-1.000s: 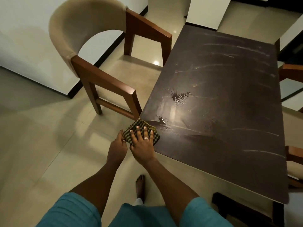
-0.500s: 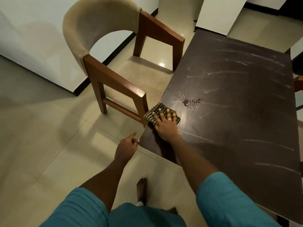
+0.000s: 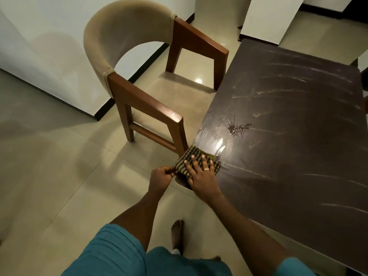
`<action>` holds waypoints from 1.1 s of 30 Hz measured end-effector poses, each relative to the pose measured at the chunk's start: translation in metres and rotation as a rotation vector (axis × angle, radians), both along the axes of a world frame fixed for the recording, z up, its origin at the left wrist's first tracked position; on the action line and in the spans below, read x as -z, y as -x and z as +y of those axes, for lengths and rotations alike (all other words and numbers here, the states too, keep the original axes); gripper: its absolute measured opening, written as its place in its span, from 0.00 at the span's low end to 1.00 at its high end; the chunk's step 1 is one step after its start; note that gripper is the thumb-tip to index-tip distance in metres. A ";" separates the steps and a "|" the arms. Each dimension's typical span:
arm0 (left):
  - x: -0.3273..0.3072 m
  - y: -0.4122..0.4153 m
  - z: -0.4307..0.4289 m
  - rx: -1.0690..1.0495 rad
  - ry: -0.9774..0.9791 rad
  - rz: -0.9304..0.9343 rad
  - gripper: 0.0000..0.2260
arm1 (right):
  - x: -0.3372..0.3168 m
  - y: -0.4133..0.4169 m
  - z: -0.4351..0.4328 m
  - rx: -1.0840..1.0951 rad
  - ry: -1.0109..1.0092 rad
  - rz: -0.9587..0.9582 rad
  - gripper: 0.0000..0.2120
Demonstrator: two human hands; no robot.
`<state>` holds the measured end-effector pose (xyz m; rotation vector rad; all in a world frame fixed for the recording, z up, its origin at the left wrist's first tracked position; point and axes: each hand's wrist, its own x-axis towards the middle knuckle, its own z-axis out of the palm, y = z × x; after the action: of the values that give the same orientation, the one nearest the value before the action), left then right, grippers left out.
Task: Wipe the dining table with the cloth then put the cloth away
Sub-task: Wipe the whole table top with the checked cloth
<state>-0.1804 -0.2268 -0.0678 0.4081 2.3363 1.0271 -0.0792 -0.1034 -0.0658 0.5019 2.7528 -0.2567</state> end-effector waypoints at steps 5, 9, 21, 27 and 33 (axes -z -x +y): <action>0.007 0.005 -0.006 -0.015 0.076 0.019 0.13 | 0.002 -0.012 -0.018 0.057 0.021 -0.039 0.28; 0.007 0.010 0.007 0.020 0.097 0.027 0.10 | 0.001 -0.008 -0.001 0.082 0.024 -0.010 0.26; -0.009 0.019 0.078 0.267 0.056 0.080 0.18 | -0.007 -0.119 0.140 0.934 -0.122 -0.011 0.28; -0.008 0.033 0.093 0.255 0.087 0.074 0.16 | -0.010 -0.158 0.137 1.298 -0.059 -0.009 0.27; -0.003 0.042 0.095 0.139 0.055 -0.032 0.15 | -0.004 -0.083 0.087 1.227 -0.004 0.064 0.27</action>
<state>-0.2228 -0.1322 -0.0648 0.5210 2.2679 0.8951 0.0040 -0.0166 -0.0615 2.1207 2.1062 -0.5226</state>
